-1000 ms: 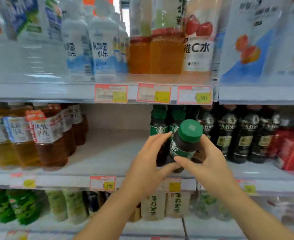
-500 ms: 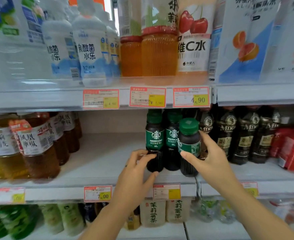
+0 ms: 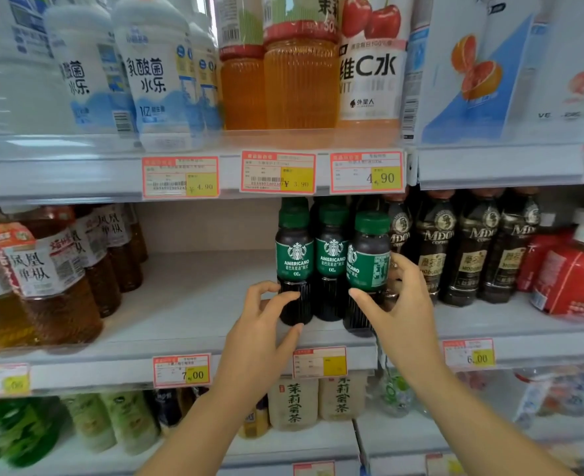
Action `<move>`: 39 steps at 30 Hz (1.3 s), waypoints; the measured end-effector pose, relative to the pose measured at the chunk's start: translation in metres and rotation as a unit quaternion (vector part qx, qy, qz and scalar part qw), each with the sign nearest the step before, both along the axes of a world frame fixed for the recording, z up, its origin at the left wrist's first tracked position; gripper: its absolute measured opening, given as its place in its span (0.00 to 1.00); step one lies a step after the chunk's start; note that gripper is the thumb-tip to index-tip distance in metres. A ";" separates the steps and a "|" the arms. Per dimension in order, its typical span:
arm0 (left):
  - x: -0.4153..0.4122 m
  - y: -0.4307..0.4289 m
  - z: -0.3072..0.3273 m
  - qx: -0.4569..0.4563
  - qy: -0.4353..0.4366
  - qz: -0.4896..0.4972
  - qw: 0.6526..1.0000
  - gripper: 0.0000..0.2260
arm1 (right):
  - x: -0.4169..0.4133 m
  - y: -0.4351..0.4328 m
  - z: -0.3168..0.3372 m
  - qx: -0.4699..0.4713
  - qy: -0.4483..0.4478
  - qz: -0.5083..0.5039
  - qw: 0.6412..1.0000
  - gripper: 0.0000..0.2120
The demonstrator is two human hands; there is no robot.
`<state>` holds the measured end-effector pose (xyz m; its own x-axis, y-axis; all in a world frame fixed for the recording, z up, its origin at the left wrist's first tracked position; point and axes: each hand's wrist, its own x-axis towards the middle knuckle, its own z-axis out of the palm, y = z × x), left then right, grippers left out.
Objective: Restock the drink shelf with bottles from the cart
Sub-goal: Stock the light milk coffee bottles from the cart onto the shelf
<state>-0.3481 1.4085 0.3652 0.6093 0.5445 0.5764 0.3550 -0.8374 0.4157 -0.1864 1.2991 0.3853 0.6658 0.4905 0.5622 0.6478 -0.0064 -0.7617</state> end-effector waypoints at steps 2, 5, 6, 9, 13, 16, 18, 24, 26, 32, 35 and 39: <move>-0.002 -0.002 0.000 0.003 0.003 -0.003 1.000 0.20 | -0.002 -0.004 -0.004 -0.015 -0.018 -0.030 0.999 0.34; -0.008 -0.006 -0.001 0.003 0.005 0.001 1.000 0.19 | -0.019 -0.012 -0.009 0.037 -0.094 -0.073 0.992 0.29; -0.013 -0.008 -0.003 0.011 -0.006 0.001 1.000 0.18 | -0.028 -0.013 -0.010 0.070 -0.135 -0.071 0.986 0.25; -0.038 -0.007 -0.019 0.048 -0.070 0.005 0.996 0.13 | -0.066 -0.003 -0.020 0.105 -0.236 0.022 0.966 0.14; -0.104 -0.002 -0.065 0.023 -0.150 0.100 0.983 0.11 | -0.131 0.029 -0.054 0.018 -0.242 0.222 0.944 0.06; -0.173 -0.003 -0.120 -0.040 -0.155 0.218 0.963 0.12 | -0.186 0.056 -0.098 -0.075 -0.226 0.337 0.911 0.06; -0.221 -0.013 -0.163 -0.087 -0.153 0.292 0.940 0.12 | -0.226 0.072 -0.133 -0.141 -0.214 0.403 0.879 0.07; -0.337 -0.075 -0.295 -0.253 -0.136 0.491 0.822 0.11 | -0.329 0.113 -0.267 -0.331 -0.181 0.511 0.773 0.06; -0.365 -0.098 -0.336 -0.299 -0.099 0.532 0.786 0.11 | -0.357 0.119 -0.316 -0.386 -0.194 0.529 0.730 0.05; -0.412 -0.137 -0.452 -0.421 -0.022 0.598 0.681 0.12 | -0.417 0.121 -0.459 -0.541 -0.221 0.549 0.598 0.14; -0.418 -0.140 -0.486 -0.441 -0.022 0.610 0.658 0.12 | -0.427 0.122 -0.516 -0.579 -0.213 0.526 0.585 0.23; -0.422 -0.131 -0.510 -0.421 -0.033 0.626 0.655 0.11 | -0.431 0.126 -0.573 -0.598 -0.262 0.487 0.580 0.16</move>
<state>-0.7696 1.2774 -0.1448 -0.6310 0.7355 -0.2465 0.5022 0.6295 0.5929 -0.6173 1.4246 -0.1876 -0.3629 0.7387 -0.5680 0.9286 0.2357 -0.2868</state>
